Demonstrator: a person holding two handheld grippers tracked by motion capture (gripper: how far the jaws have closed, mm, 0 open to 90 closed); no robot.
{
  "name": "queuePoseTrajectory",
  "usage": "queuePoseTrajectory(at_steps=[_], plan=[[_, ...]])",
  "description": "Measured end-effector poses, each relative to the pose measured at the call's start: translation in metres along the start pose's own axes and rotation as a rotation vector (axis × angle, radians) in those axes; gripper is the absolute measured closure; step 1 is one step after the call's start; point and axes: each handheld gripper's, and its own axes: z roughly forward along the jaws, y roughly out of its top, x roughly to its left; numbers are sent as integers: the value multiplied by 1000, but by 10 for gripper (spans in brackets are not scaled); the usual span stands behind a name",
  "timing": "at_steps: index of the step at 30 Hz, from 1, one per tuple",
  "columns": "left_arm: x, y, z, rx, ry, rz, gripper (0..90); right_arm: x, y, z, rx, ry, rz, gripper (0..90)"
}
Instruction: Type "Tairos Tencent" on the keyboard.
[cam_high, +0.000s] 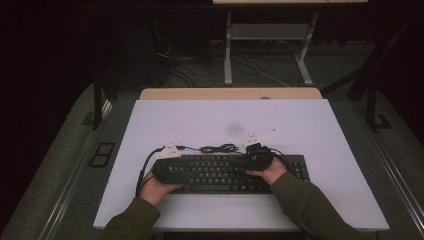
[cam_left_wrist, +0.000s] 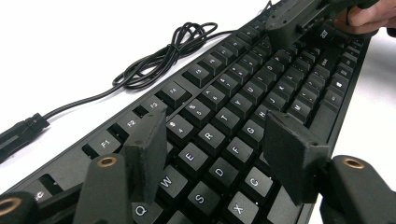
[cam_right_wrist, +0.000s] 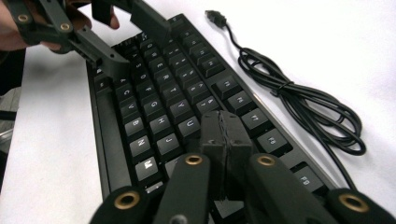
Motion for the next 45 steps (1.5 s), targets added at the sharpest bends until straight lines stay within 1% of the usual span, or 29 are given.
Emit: queuePoseTrajectory(at_steps=[4, 8, 16, 23, 26, 35, 39, 45], plan=[[1, -1, -1, -7, 6, 2, 350, 1, -1, 2, 22, 5, -17, 891], [2, -2, -3, -7, 12, 0, 326, 2, -1, 4, 41, 5, -23, 891], [3, -3, -4, -7, 11, -4, 319, 2, -3, 7, 70, 3, -33, 891], [3, -3, -4, -6, 10, -2, 318, 2, -5, 10, 83, 0, -36, 891], [3, -4, -4, -5, 10, -2, 318, 3, -6, 11, 96, -13, -47, 891], [3, -3, -5, -9, 11, -1, 318, 3, -6, 11, 89, -8, -48, 891], [3, -3, -6, -11, 12, 3, 318, 2, -5, 8, 71, -10, -50, 884], [3, -3, -7, -15, 14, 3, 319, 0, -4, 4, 32, 3, -29, 833]])
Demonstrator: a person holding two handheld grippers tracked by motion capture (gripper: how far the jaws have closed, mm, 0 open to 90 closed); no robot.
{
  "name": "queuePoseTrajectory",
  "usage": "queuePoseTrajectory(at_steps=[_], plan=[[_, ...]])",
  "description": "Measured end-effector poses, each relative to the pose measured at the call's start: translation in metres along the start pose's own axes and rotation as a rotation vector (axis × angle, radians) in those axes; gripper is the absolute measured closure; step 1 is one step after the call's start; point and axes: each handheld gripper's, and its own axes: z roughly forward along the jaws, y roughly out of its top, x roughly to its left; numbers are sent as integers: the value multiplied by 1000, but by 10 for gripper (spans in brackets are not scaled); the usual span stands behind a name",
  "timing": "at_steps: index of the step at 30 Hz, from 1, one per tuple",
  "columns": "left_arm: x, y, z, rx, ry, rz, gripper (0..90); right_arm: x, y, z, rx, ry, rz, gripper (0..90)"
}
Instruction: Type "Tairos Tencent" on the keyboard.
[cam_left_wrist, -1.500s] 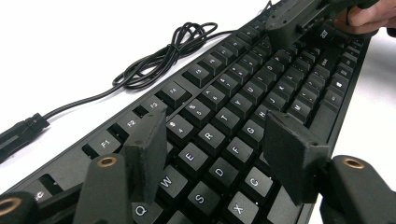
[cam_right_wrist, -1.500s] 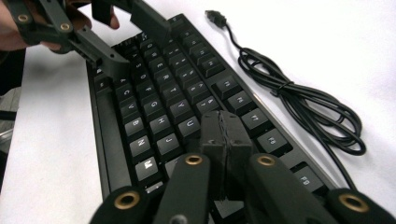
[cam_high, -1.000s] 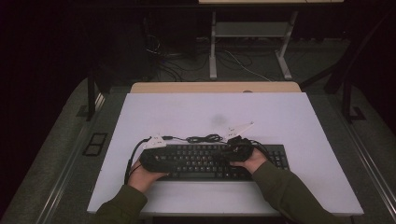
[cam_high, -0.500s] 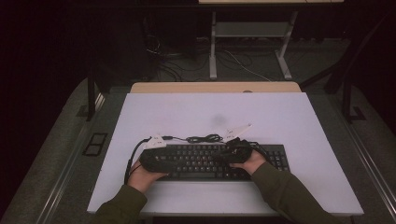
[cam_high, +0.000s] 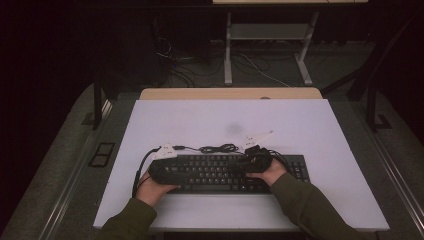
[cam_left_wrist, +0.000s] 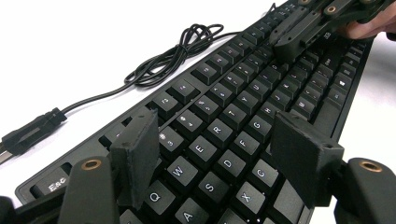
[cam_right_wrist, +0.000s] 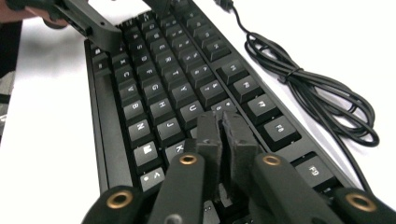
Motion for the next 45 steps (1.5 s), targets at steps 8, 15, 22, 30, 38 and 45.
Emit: queuePoseTrajectory(at_steps=[8, 15, 22, 30, 38, 45], plan=[[0, 0, -2, -1, 2, 0, 325, -3, 1, -5, -41, -2, 25, 699], [0, 0, -4, -4, 2, 2, 347, -6, 1, -7, -74, -10, 49, 580], [1, -1, -9, -7, 4, 8, 442, -8, 0, -9, -93, -25, 66, 486], [1, -1, -11, 8, -1, 26, 615, -10, 0, -9, -106, -45, 72, 421], [0, -2, -10, 38, -10, 36, 771, -10, 0, -9, -109, -55, 78, 404], [0, -3, -9, 59, -25, 40, 864, -10, 0, -9, -109, -58, 77, 403]])
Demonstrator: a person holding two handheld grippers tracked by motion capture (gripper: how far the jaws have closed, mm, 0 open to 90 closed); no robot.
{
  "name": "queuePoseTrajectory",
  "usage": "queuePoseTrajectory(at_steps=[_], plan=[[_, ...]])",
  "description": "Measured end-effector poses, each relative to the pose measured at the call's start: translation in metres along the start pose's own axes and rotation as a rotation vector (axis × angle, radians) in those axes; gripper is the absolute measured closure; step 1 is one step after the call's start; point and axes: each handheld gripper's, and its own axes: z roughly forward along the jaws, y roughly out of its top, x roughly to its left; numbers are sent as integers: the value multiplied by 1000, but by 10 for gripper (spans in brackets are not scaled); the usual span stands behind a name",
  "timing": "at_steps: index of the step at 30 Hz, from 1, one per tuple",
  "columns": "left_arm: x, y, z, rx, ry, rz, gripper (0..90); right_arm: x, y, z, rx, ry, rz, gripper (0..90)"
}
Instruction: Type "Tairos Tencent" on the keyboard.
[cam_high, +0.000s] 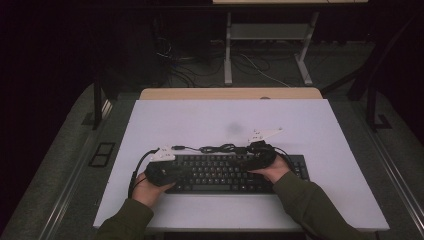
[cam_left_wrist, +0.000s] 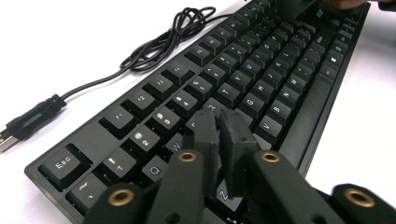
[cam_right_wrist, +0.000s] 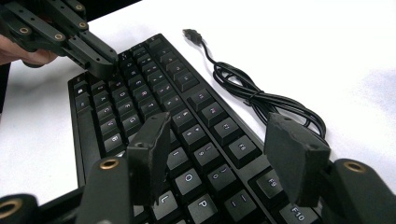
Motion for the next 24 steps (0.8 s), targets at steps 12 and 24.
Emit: queuePoseTrajectory(at_steps=[12, 24], plan=[[1, -1, 3, 21, 6, -2, 887, 0, 0, 0, -1, 0, -2, 401], [1, -3, 7, 45, 3, -4, 887, 0, 0, 0, 0, -2, -3, 401]])
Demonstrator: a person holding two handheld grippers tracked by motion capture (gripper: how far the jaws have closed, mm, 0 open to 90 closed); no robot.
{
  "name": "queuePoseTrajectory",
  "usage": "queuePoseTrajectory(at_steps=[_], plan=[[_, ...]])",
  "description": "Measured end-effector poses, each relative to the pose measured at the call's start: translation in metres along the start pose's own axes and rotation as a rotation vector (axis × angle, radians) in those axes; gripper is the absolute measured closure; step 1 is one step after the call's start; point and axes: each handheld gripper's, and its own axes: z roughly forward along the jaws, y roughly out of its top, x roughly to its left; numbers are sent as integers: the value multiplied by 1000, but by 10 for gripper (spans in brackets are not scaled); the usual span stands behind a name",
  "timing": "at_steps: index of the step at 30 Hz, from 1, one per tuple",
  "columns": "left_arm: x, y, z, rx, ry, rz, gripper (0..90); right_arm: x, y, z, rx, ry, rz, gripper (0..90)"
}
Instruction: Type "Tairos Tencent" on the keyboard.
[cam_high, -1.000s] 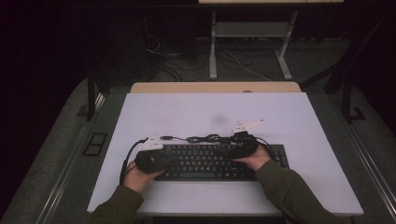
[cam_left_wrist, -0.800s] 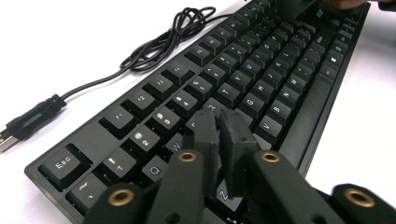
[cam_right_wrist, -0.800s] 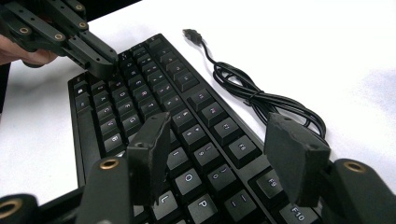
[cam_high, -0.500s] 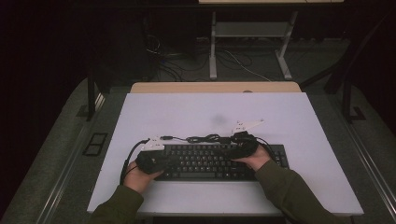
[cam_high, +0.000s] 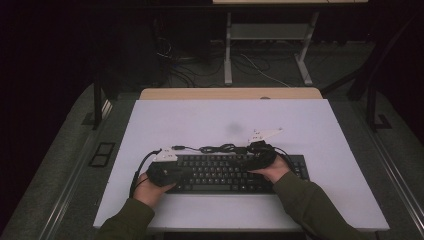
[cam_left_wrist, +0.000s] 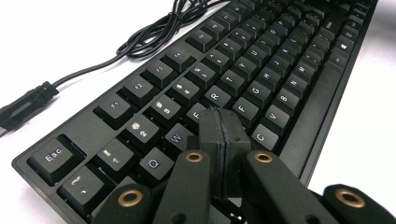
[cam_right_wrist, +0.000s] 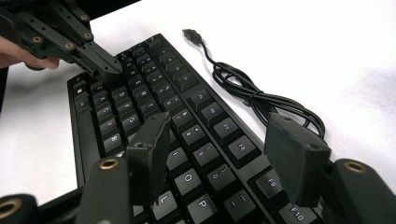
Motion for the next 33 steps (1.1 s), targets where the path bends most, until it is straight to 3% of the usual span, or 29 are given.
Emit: queuePoseTrajectory(at_steps=[18, 33], plan=[[2, -1, 2, 7, 5, -3, 887, 0, 0, 0, -1, -3, 1, 402], [-2, 4, -7, -35, 7, 8, 887, -2, 1, -3, -24, -7, 12, 375]])
